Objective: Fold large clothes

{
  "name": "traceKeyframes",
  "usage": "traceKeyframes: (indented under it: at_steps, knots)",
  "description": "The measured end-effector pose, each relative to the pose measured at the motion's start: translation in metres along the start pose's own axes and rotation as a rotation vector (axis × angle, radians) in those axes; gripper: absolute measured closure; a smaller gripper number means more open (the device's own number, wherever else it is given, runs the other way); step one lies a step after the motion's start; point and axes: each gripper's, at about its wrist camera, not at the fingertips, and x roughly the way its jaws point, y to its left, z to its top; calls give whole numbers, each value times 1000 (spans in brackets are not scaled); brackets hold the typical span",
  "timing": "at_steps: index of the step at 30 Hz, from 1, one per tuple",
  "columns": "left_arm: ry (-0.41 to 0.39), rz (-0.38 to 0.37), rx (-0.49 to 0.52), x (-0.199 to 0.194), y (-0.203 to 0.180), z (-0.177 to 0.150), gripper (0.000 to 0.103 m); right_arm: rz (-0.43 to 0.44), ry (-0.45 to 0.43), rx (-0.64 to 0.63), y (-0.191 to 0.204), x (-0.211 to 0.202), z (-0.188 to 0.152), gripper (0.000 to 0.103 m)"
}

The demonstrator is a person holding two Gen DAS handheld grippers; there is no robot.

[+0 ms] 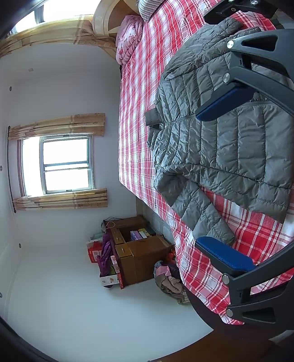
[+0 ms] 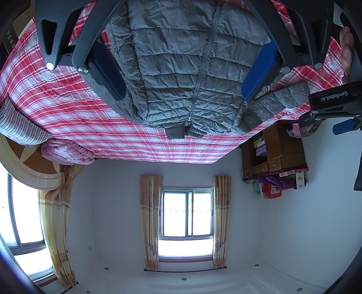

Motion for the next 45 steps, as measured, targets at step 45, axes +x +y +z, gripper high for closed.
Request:
traceKeyframes:
  at_steps: [45]
  knots:
    - [-8, -1, -13, -1, 4, -1, 1, -2, 8, 4, -3, 2, -2, 0]
